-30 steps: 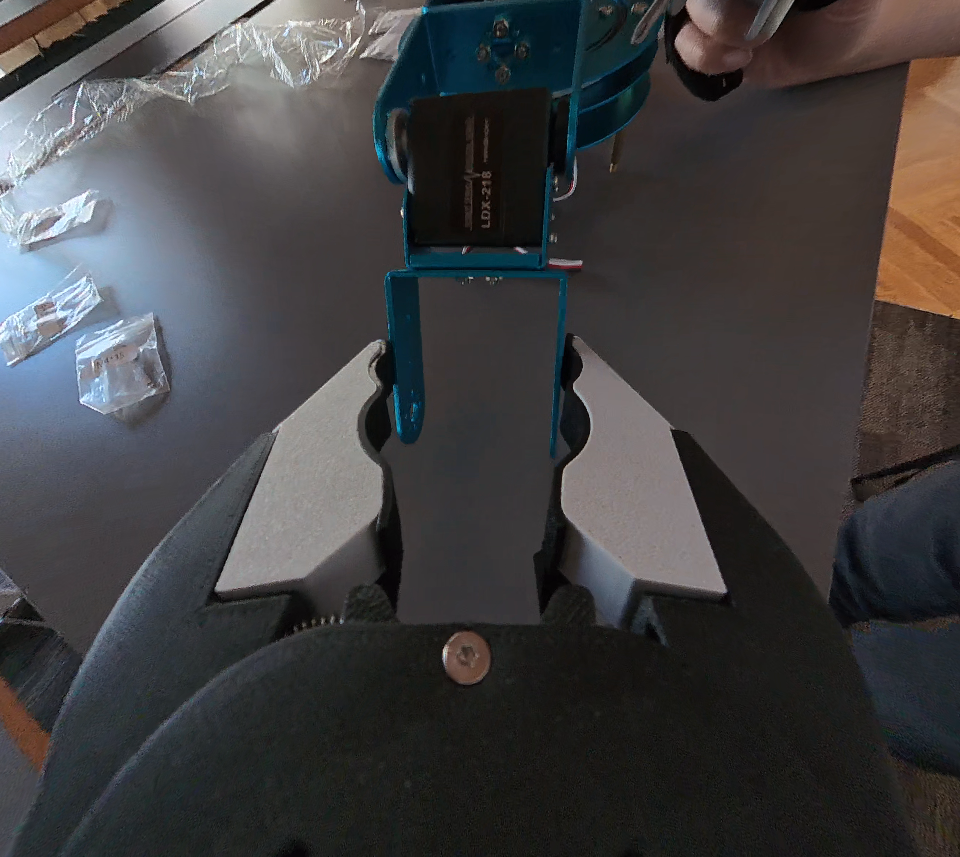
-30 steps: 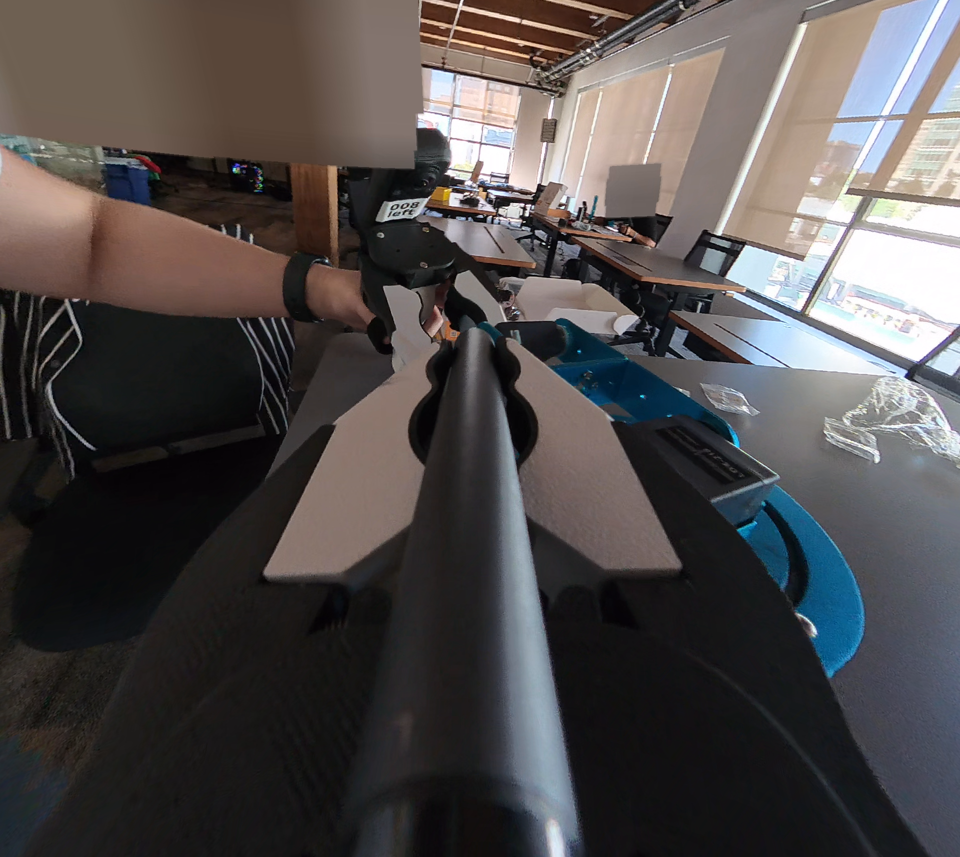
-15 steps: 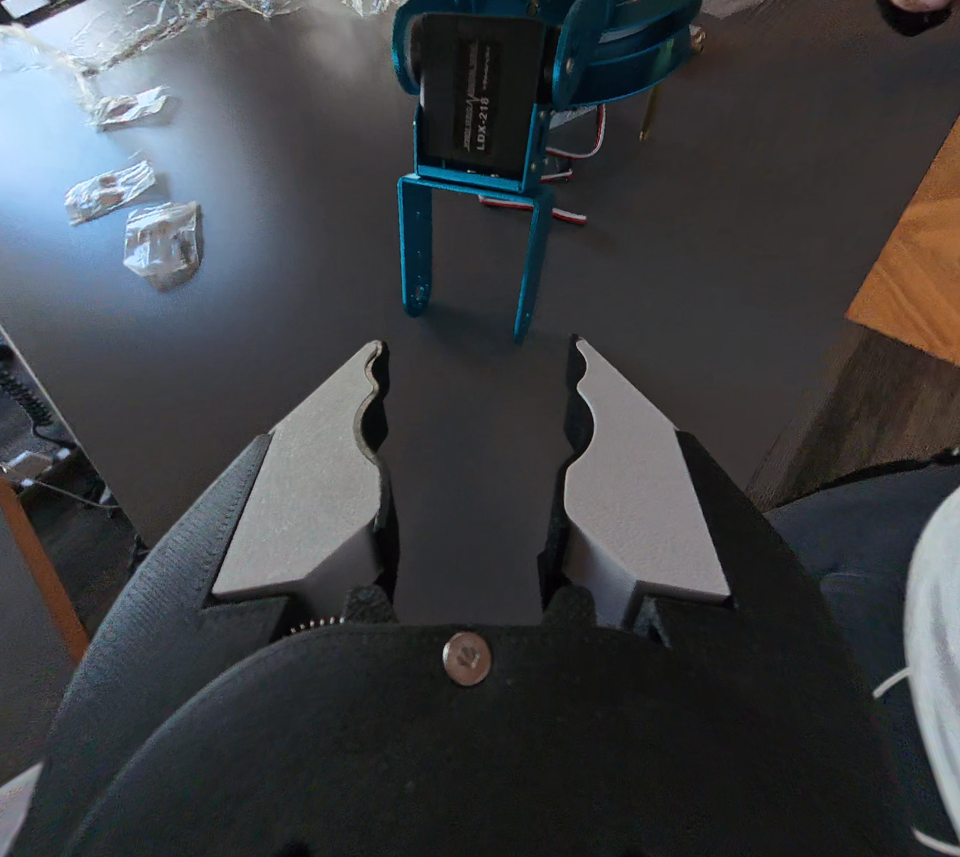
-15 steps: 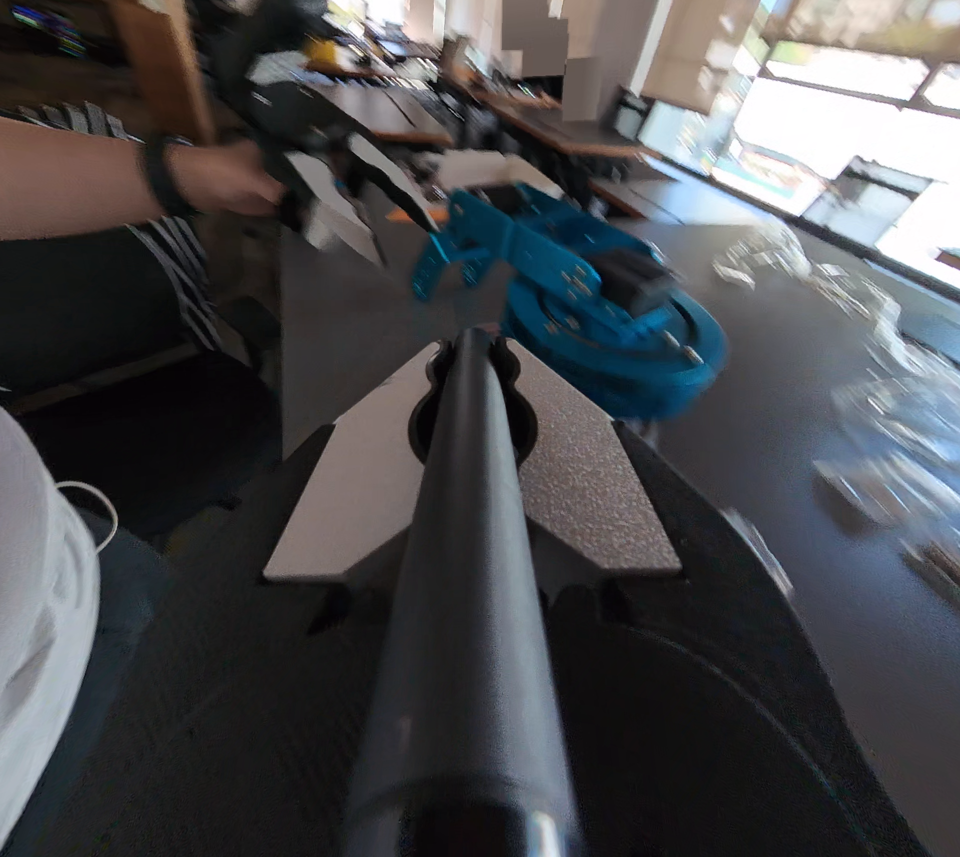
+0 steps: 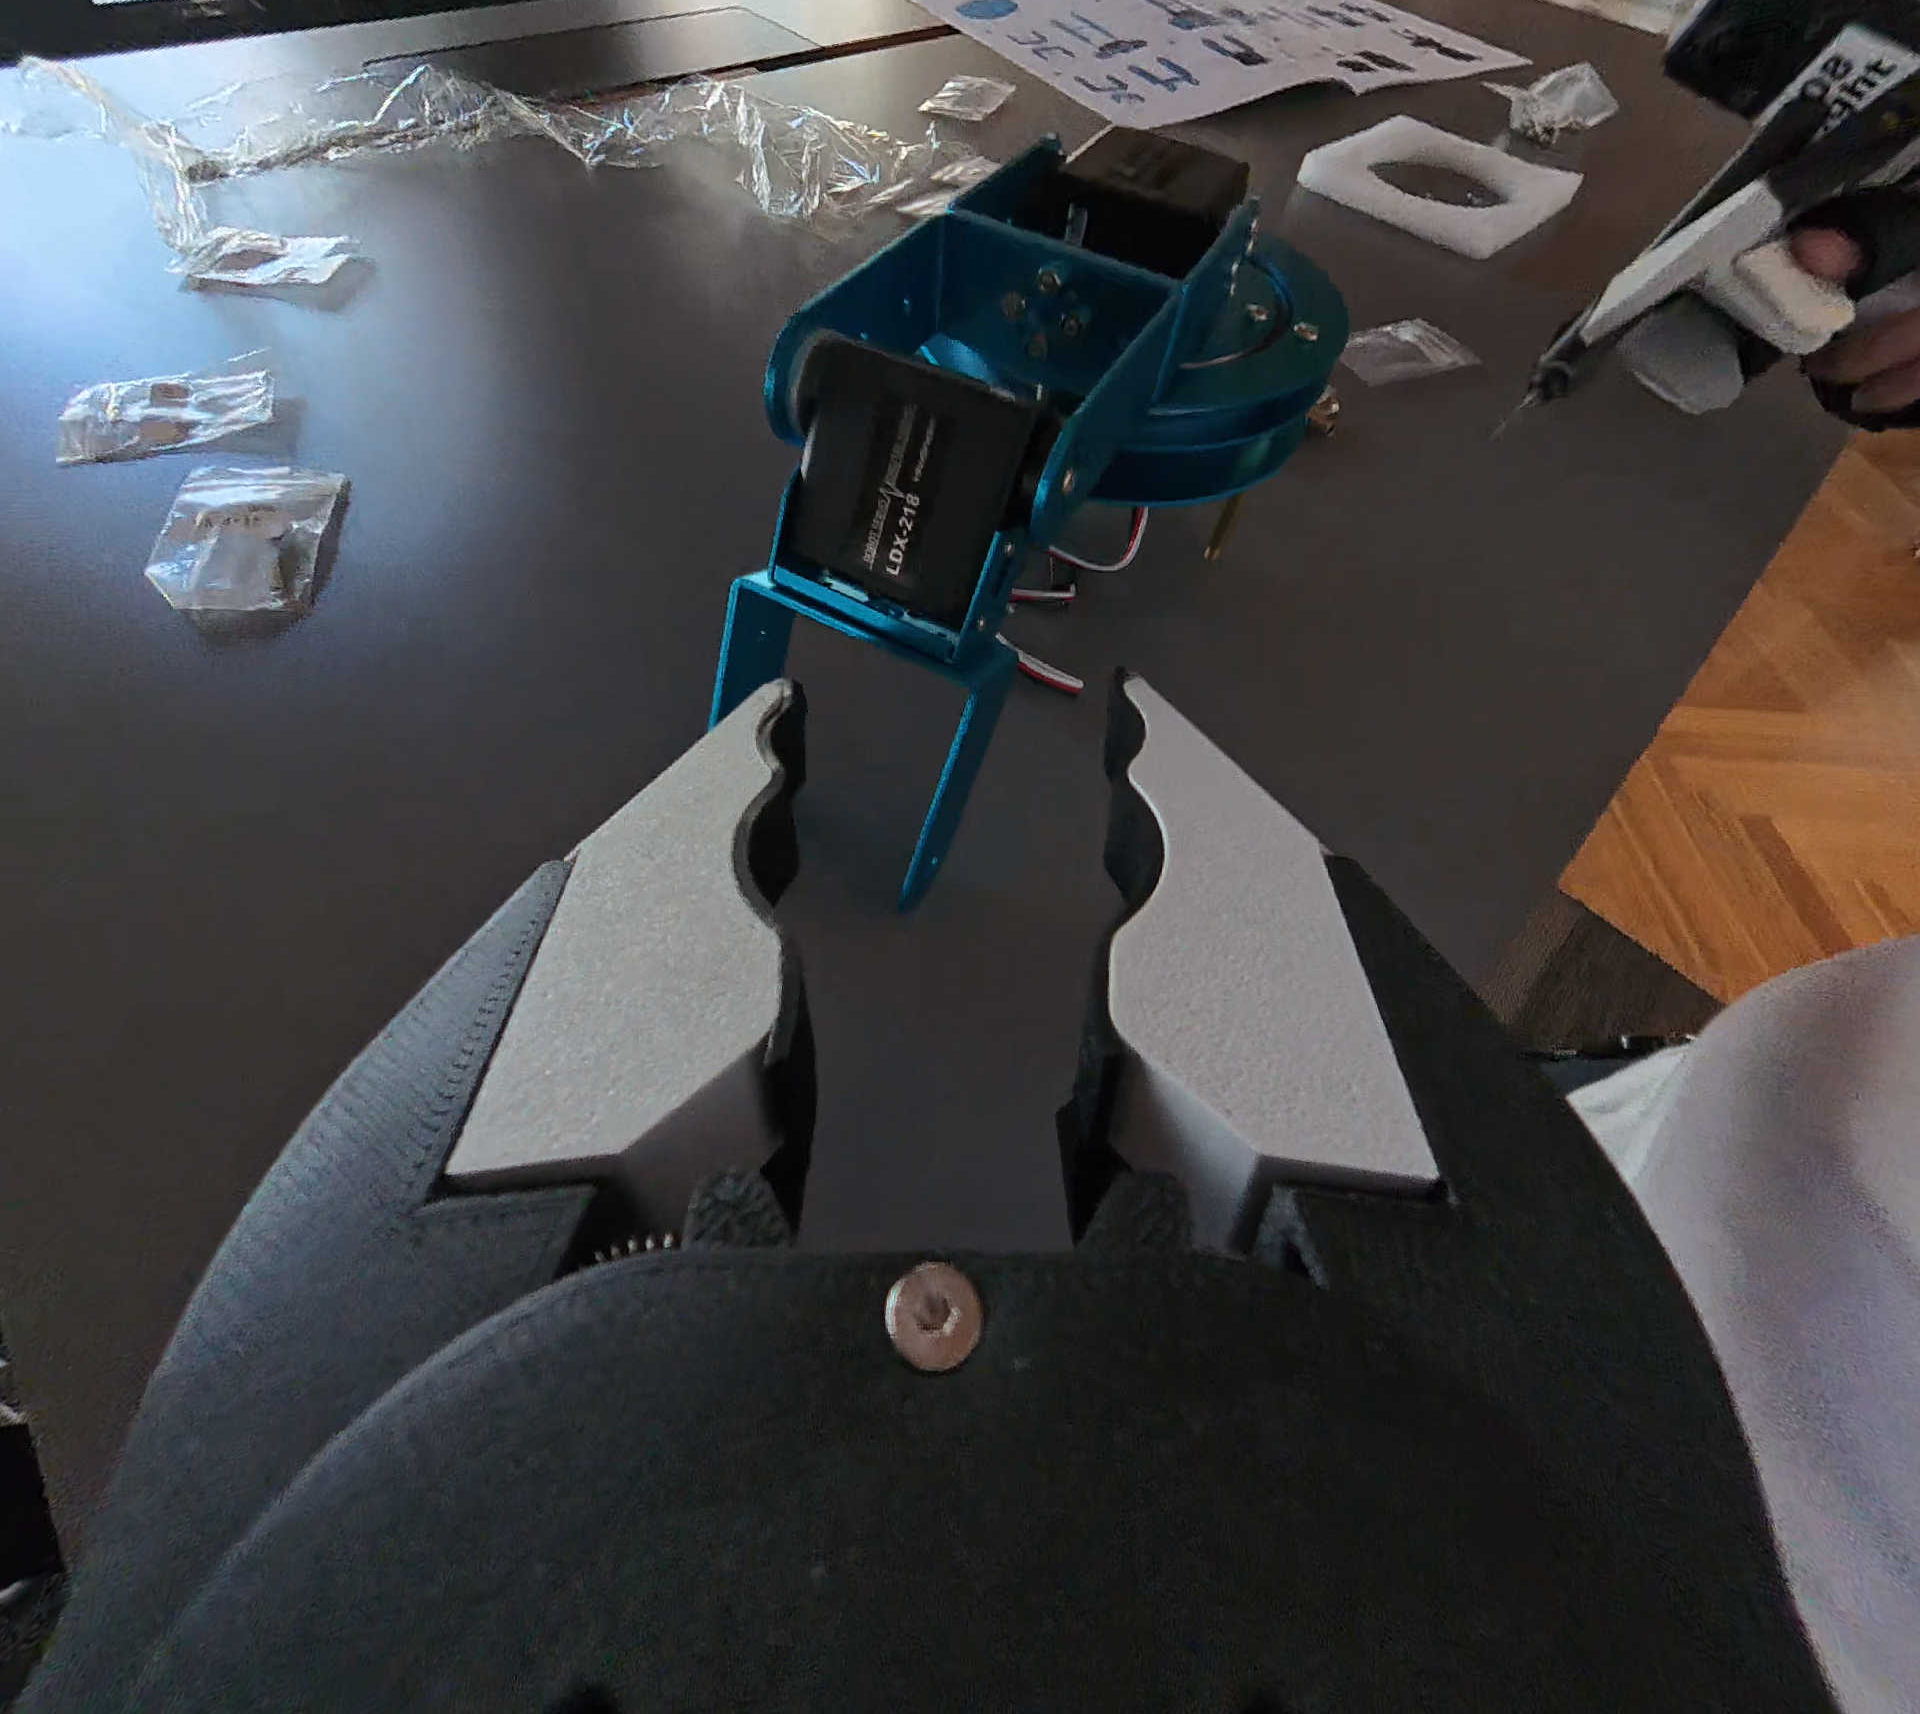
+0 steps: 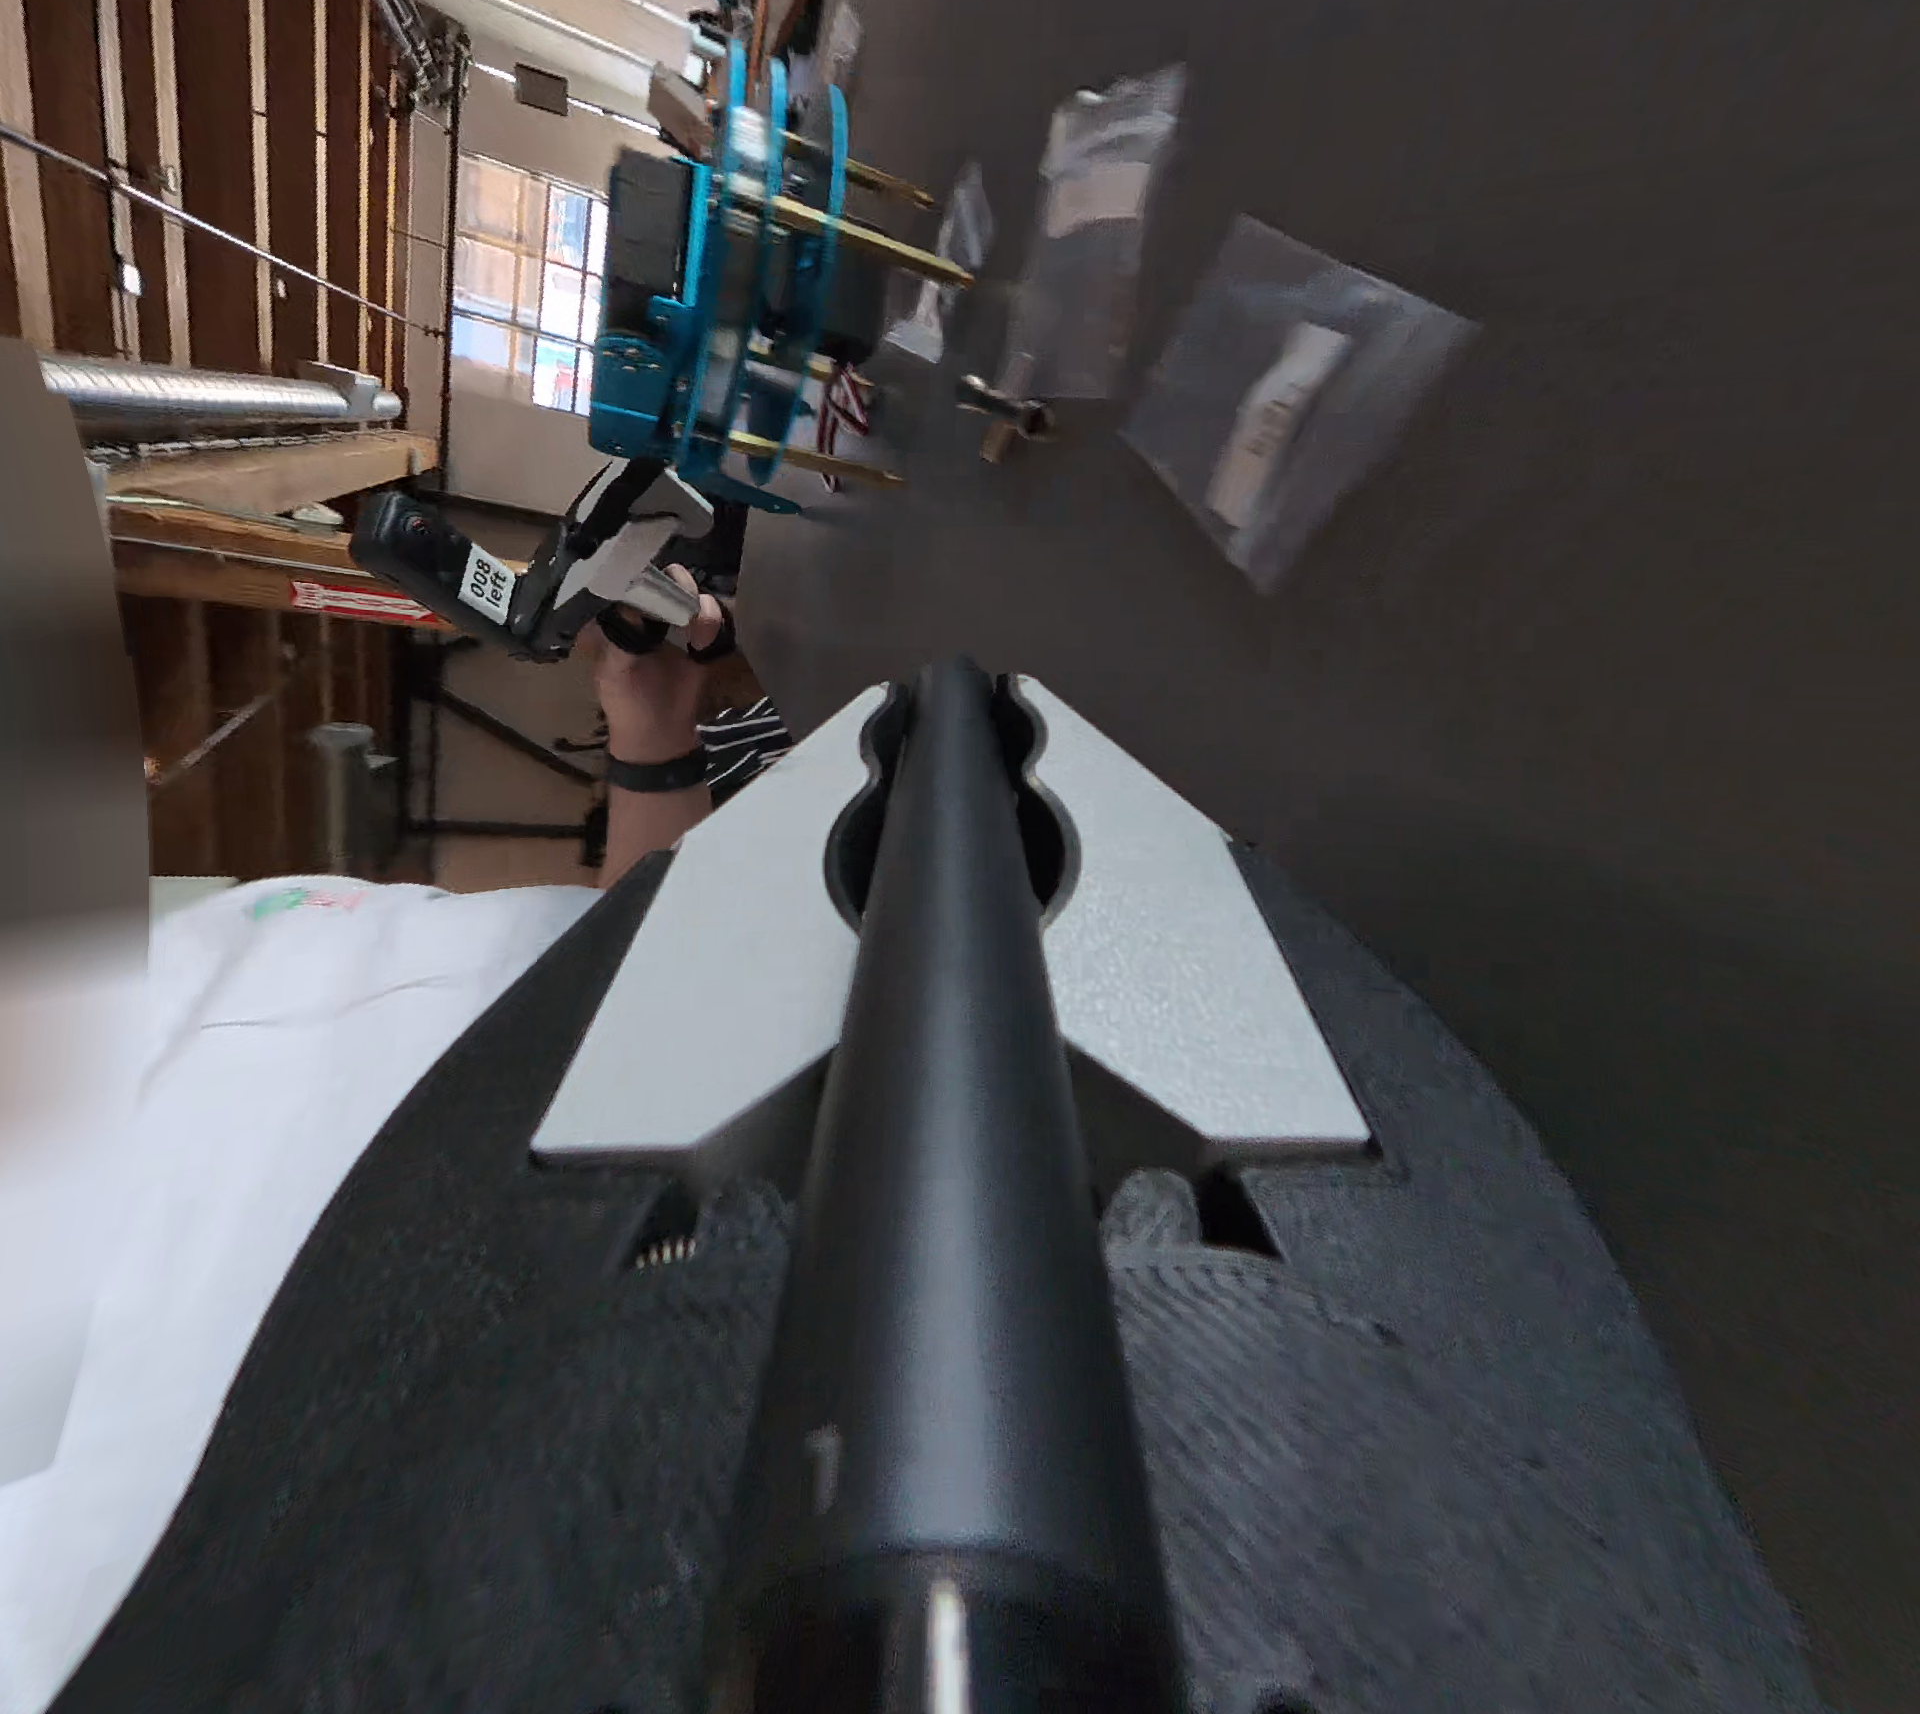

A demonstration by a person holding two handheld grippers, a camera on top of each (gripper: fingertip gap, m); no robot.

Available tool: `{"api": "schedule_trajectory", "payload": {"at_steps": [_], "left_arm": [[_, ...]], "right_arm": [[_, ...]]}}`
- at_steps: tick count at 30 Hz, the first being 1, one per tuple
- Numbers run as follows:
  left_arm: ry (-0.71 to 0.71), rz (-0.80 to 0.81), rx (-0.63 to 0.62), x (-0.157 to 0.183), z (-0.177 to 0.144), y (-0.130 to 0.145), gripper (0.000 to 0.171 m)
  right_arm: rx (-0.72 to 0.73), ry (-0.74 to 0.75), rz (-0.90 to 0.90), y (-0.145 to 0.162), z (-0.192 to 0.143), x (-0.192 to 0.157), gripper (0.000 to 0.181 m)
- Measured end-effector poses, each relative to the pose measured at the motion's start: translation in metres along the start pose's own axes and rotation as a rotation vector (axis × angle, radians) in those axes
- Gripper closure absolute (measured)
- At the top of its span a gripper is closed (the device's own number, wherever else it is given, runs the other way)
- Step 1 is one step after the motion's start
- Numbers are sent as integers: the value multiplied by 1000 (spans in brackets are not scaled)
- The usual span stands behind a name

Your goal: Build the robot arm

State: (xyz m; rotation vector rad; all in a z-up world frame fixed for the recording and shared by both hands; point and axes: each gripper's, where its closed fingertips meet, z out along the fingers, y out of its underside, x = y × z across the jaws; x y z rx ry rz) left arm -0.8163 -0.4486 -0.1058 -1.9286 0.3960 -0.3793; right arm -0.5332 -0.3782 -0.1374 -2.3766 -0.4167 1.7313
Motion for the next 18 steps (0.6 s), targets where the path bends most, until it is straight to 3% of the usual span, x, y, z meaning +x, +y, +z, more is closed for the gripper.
{"api": "schedule_trajectory", "payload": {"at_steps": [9, 18], "left_arm": [[-181, -56, 62, 14, 1, -23, 115], [-214, -30, 93, 54, 3, -33, 117]], "right_arm": [[-163, 28, 213, 0, -24, 30, 163], [-229, 86, 476, 3, -26, 33, 163]]}}
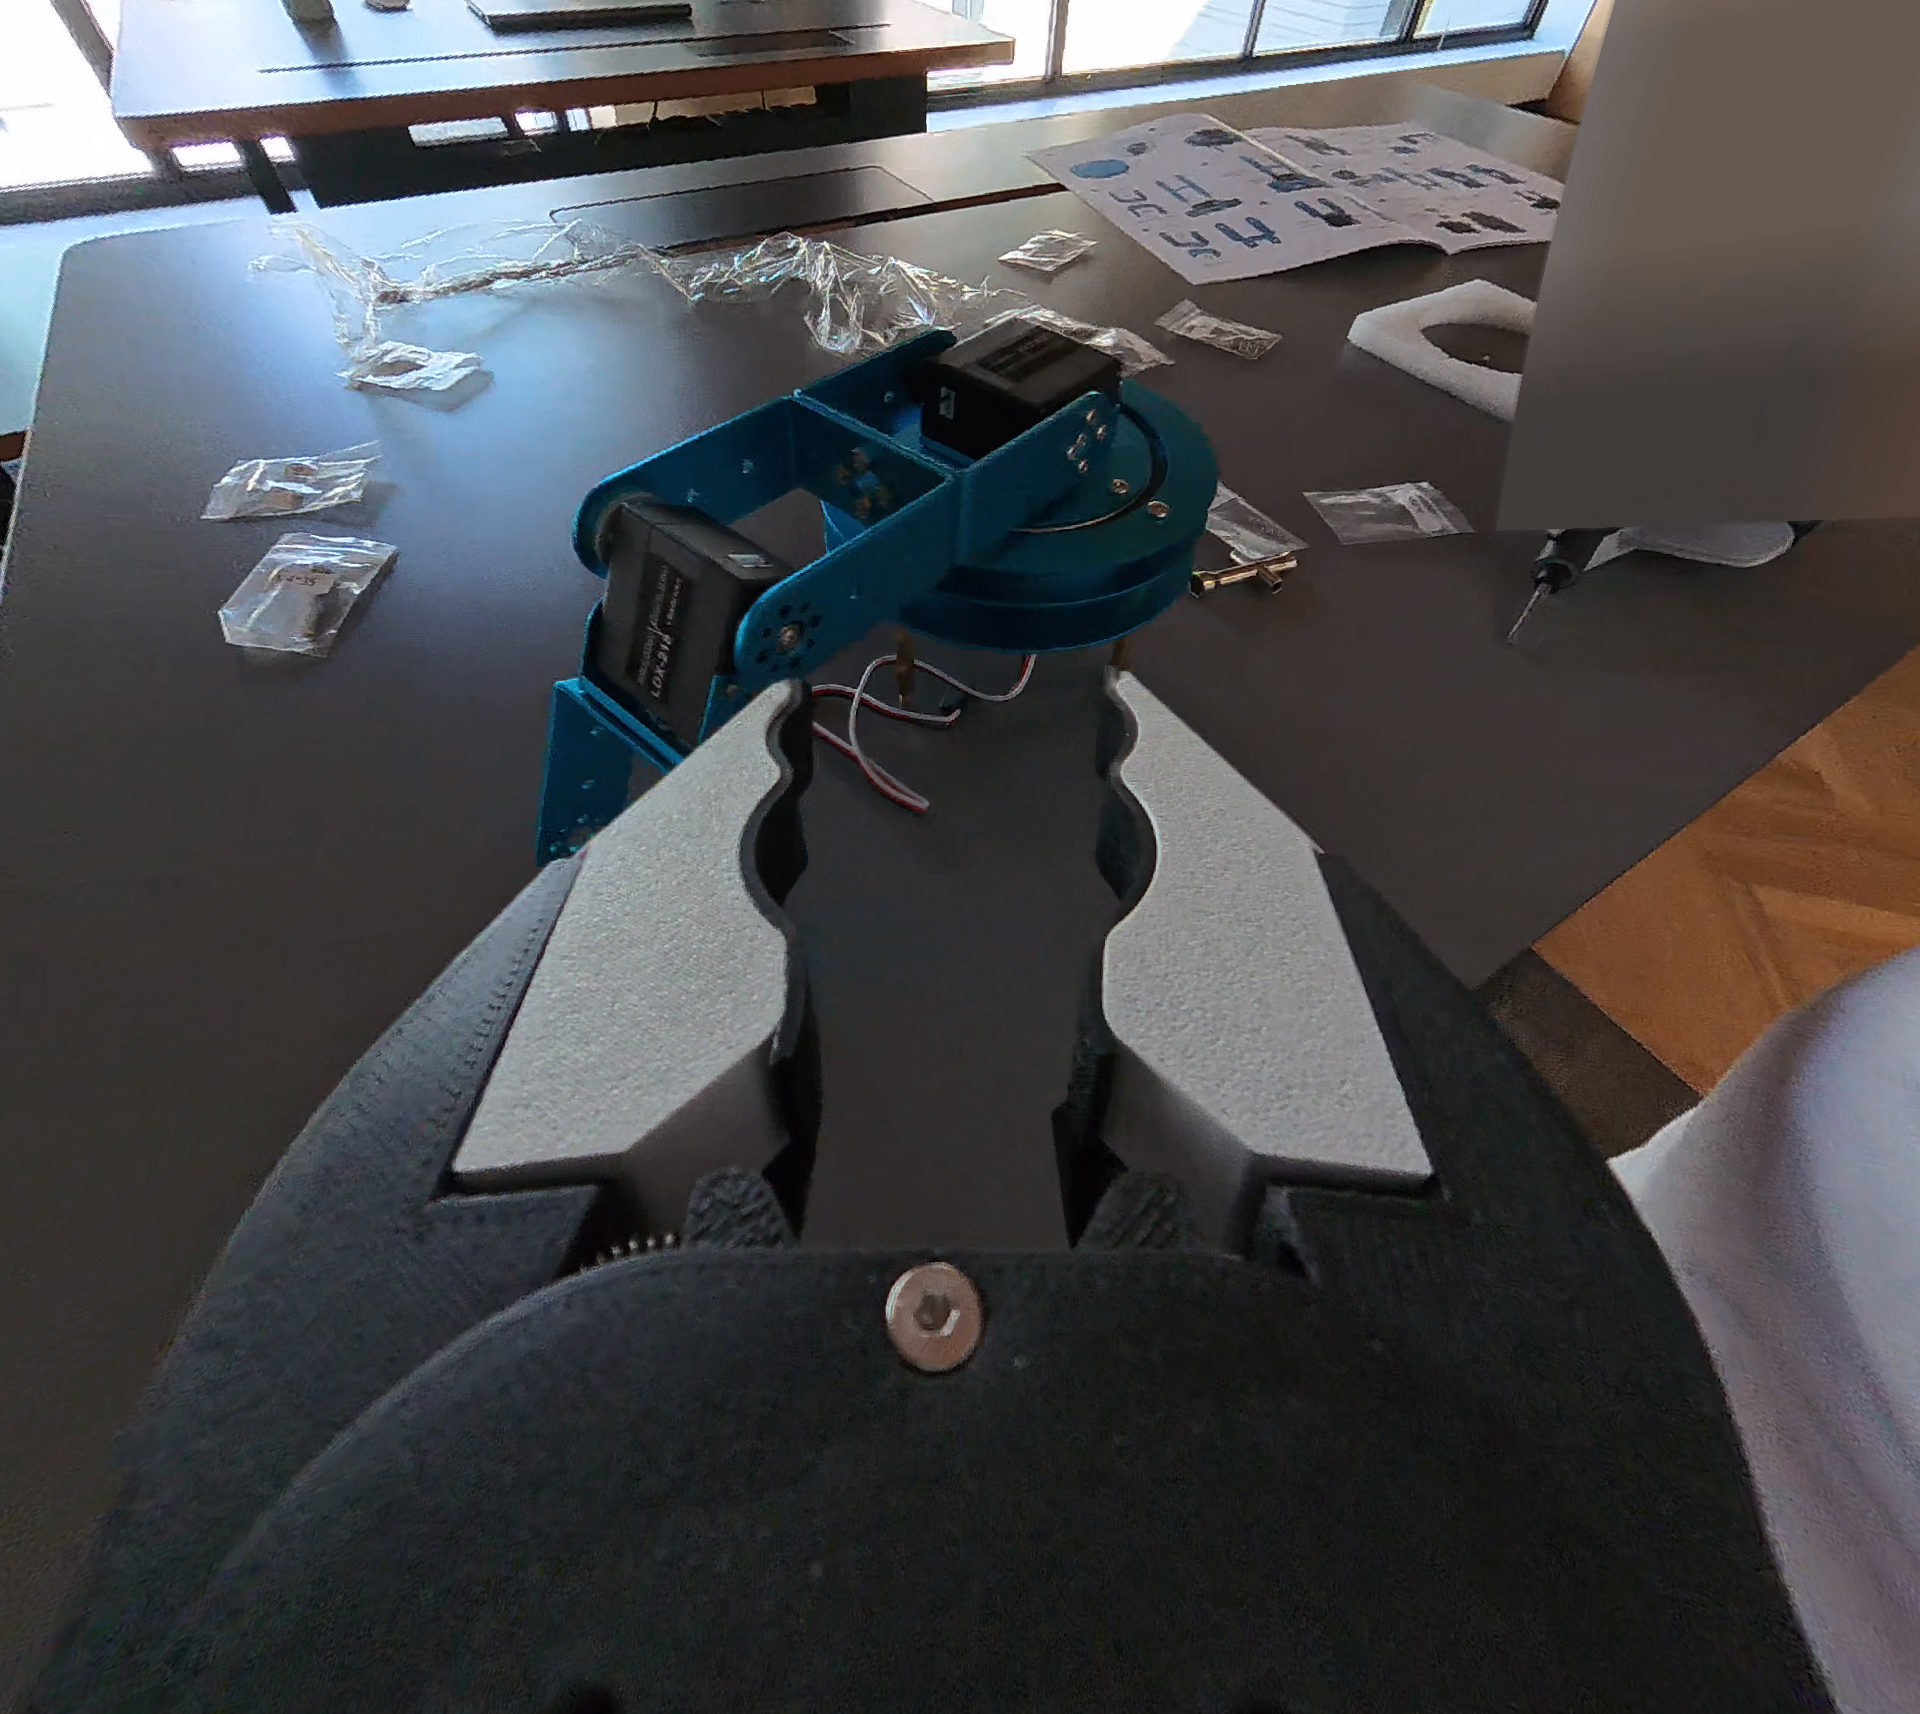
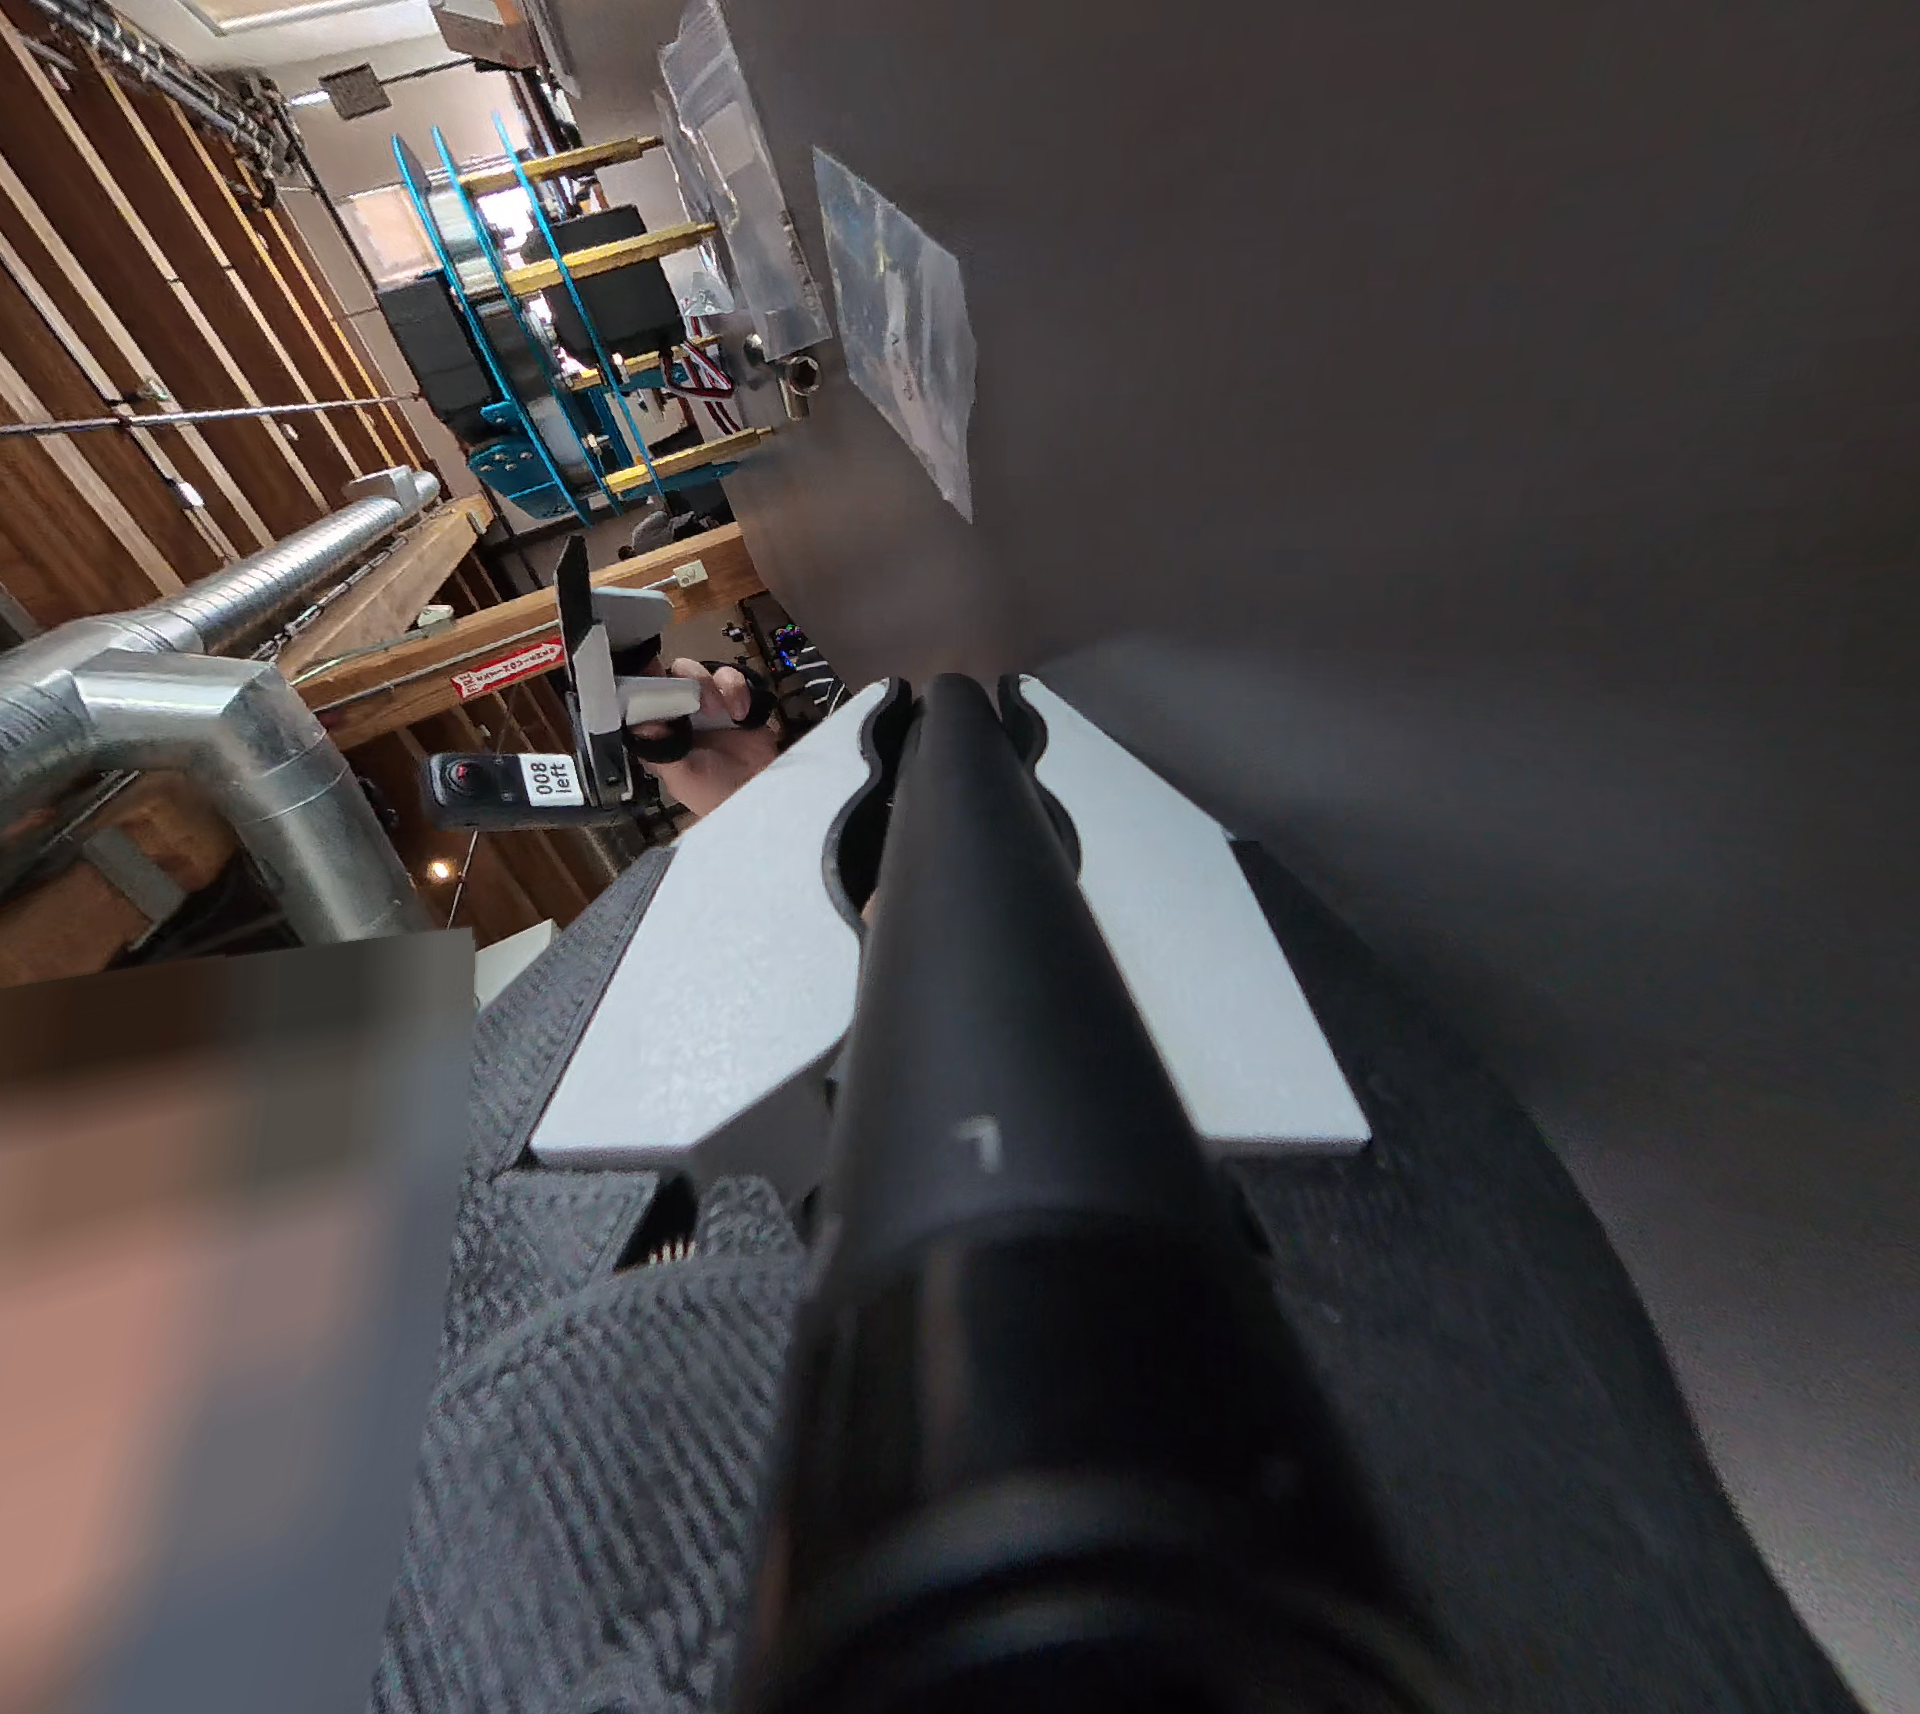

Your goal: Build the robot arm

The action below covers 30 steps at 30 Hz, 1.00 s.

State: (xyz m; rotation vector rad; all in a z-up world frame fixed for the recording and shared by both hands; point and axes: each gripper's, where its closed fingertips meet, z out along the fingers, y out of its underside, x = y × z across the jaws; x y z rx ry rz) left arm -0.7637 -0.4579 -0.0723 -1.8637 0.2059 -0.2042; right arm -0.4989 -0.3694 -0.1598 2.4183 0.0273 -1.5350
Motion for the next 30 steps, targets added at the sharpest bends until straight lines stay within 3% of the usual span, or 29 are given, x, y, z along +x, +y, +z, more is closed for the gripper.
{"api": "schedule_trajectory", "payload": {"at_steps": [6, 11, 13, 16, 18, 20, 22, 24, 26, 30], "left_arm": [[-22, -6, 42, 0, -3, -4, 118], [-39, -3, 39, -7, -12, -8, 117], [-67, 16, 31, -11, -20, -8, 118], [-111, 13, 11, -20, -34, -1, 118], [-150, 5, 0, -30, -42, 5, 120], [-179, -12, -28, -39, -47, 11, 120], [-173, -28, -51, -42, -51, 11, 119], [-159, -28, -55, -41, -55, 5, 119], [-151, -25, -65, -41, -57, 2, 120], [-142, -7, -78, -41, -54, -3, 119]], "right_arm": [[-32, 64, 24, 7, 2, -3, 152], [-28, 36, 117, 13, -8, -7, 164], [-54, 34, -53, 16, -13, -19, 167], [-54, -20, -530, 10, -12, -49, 168], [28, 118, -923, -10, -10, -41, 164], [159, 183, -1136, -28, -8, -38, 154], [223, 155, -1221, -28, -3, -45, 155], [243, 237, -1322, -30, -3, -39, 155], [203, 375, -1377, -37, -7, -20, 155], [153, 371, -1379, -33, -7, -7, 154]]}}
